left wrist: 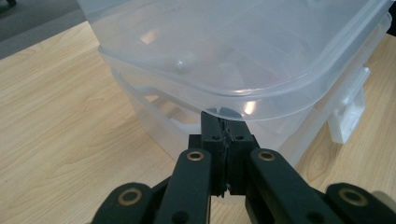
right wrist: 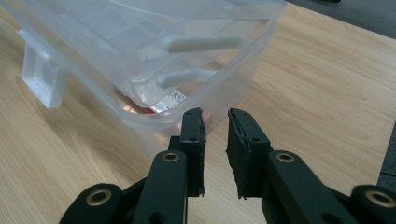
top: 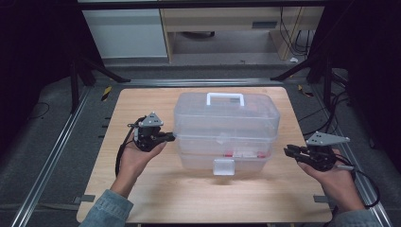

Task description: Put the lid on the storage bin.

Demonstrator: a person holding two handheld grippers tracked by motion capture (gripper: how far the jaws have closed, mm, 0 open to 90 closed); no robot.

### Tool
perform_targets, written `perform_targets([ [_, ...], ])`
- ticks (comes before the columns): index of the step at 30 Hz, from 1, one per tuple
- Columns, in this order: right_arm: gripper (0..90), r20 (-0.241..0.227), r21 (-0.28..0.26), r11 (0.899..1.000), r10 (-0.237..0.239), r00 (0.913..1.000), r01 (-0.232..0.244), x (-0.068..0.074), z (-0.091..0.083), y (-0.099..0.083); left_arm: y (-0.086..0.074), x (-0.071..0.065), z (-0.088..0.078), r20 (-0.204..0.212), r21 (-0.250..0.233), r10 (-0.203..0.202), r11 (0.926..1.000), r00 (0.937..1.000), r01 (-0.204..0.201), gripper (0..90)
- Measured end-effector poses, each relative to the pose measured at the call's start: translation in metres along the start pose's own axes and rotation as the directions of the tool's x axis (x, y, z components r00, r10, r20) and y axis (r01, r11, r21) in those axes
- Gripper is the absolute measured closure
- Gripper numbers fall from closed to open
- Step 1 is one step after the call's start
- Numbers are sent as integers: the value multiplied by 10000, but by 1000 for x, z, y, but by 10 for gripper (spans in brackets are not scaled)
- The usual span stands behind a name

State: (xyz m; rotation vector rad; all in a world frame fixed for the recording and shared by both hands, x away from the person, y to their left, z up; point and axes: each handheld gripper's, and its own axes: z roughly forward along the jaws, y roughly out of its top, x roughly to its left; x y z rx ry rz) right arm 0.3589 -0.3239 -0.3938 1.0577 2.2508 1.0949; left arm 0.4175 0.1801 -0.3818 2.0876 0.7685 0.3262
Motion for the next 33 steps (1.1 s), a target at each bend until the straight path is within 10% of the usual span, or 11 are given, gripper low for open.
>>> perform_targets([
  [33,689,-103,339,9994,67,9999,-63,5,14,-9,-26,6,0,-475,504,-211,9985,9987,235,842],
])
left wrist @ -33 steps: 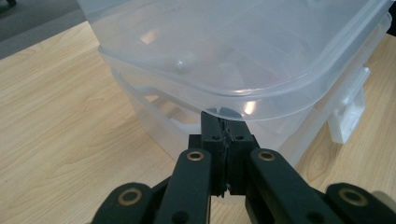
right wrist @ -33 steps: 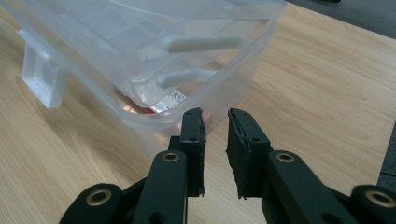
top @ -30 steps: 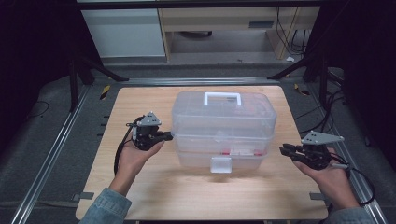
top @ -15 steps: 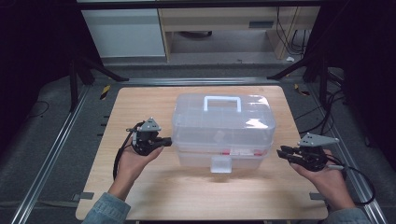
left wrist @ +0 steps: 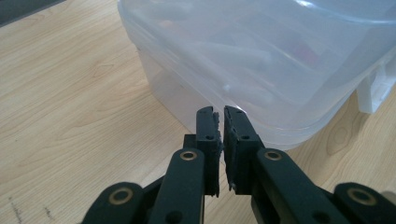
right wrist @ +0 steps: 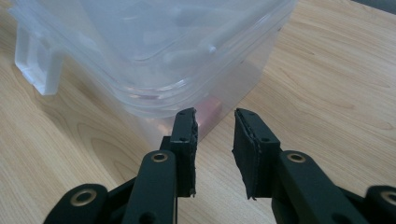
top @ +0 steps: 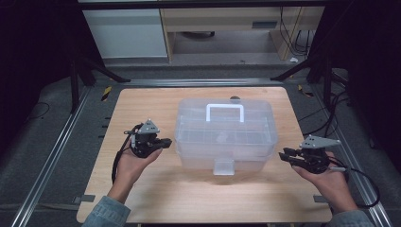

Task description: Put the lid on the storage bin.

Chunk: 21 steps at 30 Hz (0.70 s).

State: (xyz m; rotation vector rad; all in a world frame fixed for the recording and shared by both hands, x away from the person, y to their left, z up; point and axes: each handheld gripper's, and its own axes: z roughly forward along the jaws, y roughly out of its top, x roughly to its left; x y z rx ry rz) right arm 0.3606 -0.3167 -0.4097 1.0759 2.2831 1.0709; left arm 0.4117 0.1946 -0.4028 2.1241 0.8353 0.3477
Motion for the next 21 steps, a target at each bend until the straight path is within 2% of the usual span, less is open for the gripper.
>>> perform_targets([
  [8,626,178,66,10000,50,9998,-51,-1,-1,-2,-3,4,-5,-183,-74,-88,9999,9998,87,793],
  [10,601,211,104,9999,58,9998,-60,-2,0,-2,-4,5,-5,-334,-40,-44,10000,9994,43,768],
  [12,538,393,110,9999,11,9992,-15,-2,1,-2,-5,5,-6,-545,-8,-26,10000,9985,26,711],
  [13,538,393,110,9999,11,9992,-15,-2,1,-2,-5,5,-6,-545,-8,-26,10000,9985,26,672],
  [14,505,503,133,9999,-18,9987,12,-1,1,-2,-5,6,-6,-802,17,17,10000,9968,-15,672],
  [15,401,780,180,9998,3,9970,-18,-1,3,-1,-6,7,-6,-1093,133,81,9999,9940,-67,524],
  [16,376,923,220,9997,28,9957,-49,-1,5,0,-6,7,-6,-1093,133,81,9999,9940,-67,477],
  [17,376,923,220,9997,28,9957,-49,-1,5,0,-7,7,-5,-1315,242,120,9997,9912,-89,477],
  [18,325,1261,330,9995,-38,9920,-4,-1,7,0,-8,9,-5,-1612,287,224,9994,9867,-180,381],
  [19,325,1261,330,9995,-38,9920,-4,-1,7,0,-8,9,-5,-1612,287,224,9994,9867,-180,345],
  [20,267,1471,338,9994,70,9891,-121,-2,10,1,-11,12,-5,-1866,371,160,9993,9823,-92,291],
  [21,267,1471,338,9994,70,9891,-121,-2,10,1,-11,12,-5,-1866,371,160,9993,9823,-92,253],
])
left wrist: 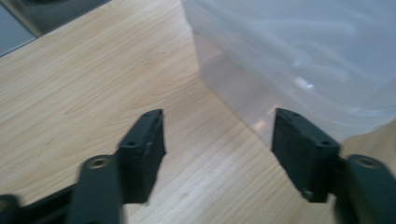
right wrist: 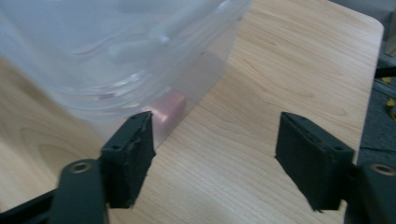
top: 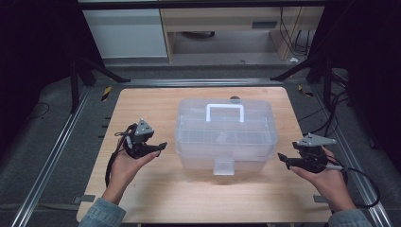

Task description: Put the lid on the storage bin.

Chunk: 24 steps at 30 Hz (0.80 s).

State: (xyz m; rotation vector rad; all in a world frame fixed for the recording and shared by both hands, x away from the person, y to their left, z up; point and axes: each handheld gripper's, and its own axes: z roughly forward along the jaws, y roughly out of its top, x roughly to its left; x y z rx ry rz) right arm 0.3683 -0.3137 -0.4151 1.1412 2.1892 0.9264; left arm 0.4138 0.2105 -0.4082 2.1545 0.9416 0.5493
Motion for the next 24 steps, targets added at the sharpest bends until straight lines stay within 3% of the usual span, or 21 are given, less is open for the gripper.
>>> perform_targets([
  [5,224,634,210,9994,255,9977,-269,-6,8,-1,-8,9,4,-482,375,-219,9990,9986,237,140],
  [8,234,677,279,9992,278,9973,-297,-9,11,-2,-13,14,7,-599,596,-229,9979,9979,265,125],
  [13,377,541,479,9977,449,9975,-475,-13,21,-8,-28,23,14,-704,1011,-407,9937,9967,477,118],
  [24,459,767,1115,9918,538,9956,-621,-19,49,-16,-52,32,34,-781,1585,-730,9837,9943,847,94],
])
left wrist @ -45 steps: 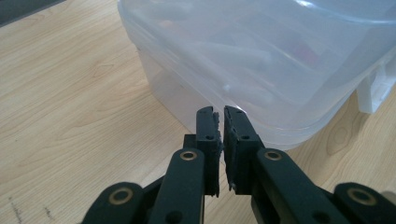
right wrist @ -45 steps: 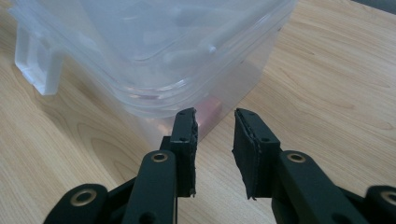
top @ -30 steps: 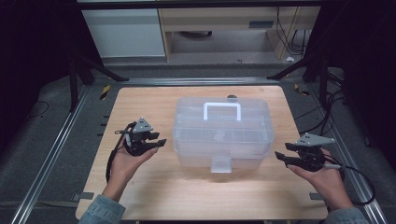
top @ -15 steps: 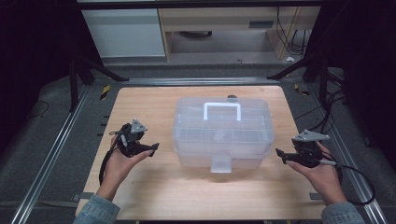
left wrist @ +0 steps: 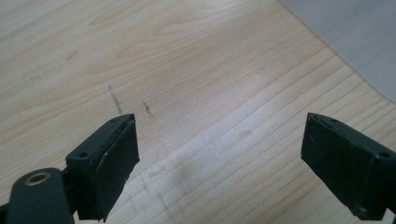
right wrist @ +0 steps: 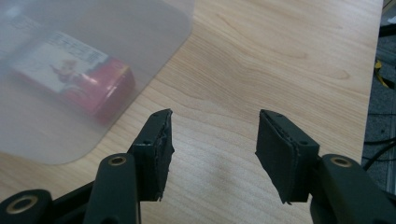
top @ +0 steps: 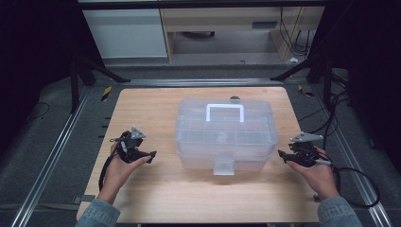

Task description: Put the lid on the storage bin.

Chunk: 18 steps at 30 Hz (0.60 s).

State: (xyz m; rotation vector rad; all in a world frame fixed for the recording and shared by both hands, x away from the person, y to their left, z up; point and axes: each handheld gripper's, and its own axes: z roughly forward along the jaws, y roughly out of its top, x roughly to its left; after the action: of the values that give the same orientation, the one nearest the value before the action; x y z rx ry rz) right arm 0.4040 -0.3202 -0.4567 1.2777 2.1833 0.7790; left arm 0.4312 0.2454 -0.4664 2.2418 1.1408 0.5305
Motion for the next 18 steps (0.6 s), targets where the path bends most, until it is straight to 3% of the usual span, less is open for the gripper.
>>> perform_targets([
  [4,443,81,287,9996,-47,10000,44,-4,13,0,-4,3,10,-53,236,-7,9997,10000,9,81],
  [8,318,358,476,9988,123,9993,-140,-12,28,4,-6,11,18,-28,157,-177,9997,9998,177,60],
  [10,303,451,460,9988,150,9989,-170,-14,31,5,-6,13,20,-77,171,-227,9996,9997,228,59],
  [12,276,542,412,9986,312,9980,-335,-18,36,6,-6,18,24,-143,188,-327,9993,9994,329,58],
  [13,253,809,336,9976,580,9950,-609,-25,42,7,-6,22,29,-217,265,-361,9990,9991,366,58],
  [18,211,994,58,9926,1204,9877,-1216,-37,50,9,-7,31,36,-419,176,-491,9986,9979,499,58],
])
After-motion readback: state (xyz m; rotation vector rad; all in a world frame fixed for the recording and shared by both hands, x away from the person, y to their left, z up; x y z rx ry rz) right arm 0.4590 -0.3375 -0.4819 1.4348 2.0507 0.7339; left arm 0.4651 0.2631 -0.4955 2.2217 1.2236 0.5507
